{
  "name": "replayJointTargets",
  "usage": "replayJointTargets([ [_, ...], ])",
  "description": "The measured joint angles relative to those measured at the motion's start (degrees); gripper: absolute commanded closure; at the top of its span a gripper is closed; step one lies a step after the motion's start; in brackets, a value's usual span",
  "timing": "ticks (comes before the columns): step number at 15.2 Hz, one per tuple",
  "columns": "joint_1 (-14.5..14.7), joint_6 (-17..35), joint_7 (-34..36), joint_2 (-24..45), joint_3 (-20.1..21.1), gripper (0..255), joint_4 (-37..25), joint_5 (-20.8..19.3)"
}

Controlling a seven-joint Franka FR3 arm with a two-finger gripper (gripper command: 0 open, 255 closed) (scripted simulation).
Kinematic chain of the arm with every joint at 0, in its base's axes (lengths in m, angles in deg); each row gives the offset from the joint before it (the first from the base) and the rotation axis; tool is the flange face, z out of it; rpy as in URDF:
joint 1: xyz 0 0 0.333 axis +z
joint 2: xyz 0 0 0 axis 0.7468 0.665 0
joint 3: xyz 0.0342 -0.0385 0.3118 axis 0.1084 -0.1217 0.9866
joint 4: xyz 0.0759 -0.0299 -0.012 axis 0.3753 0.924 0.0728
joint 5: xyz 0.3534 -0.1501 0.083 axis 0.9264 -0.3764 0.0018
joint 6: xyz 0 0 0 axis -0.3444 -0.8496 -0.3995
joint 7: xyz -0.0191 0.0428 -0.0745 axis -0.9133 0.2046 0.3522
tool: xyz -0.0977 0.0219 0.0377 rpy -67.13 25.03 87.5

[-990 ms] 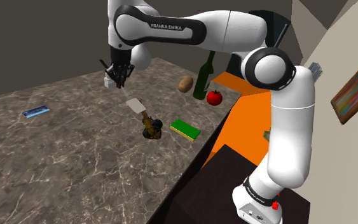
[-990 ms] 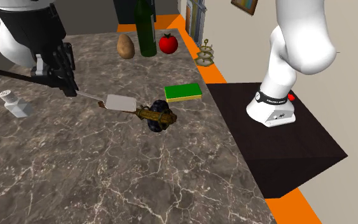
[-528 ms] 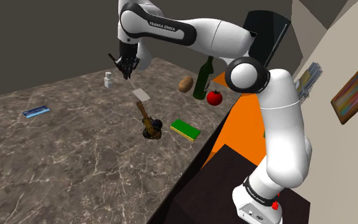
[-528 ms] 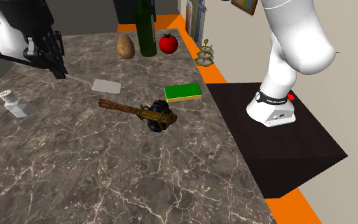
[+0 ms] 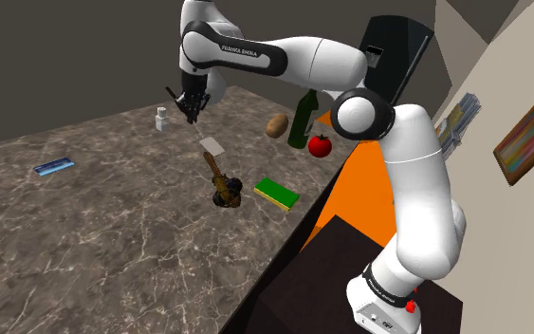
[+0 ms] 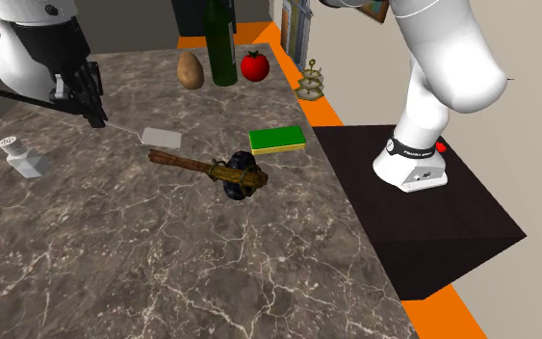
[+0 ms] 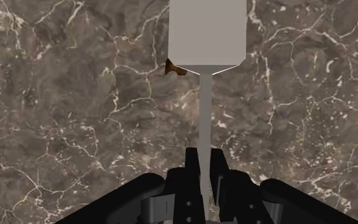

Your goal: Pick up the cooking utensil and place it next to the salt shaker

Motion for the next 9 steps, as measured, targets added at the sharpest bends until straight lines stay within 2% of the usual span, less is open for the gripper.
replayJointTargets([
  [9,-1.3,7.3,0.9,-0.7,0.0,255,8.2,-0.1],
])
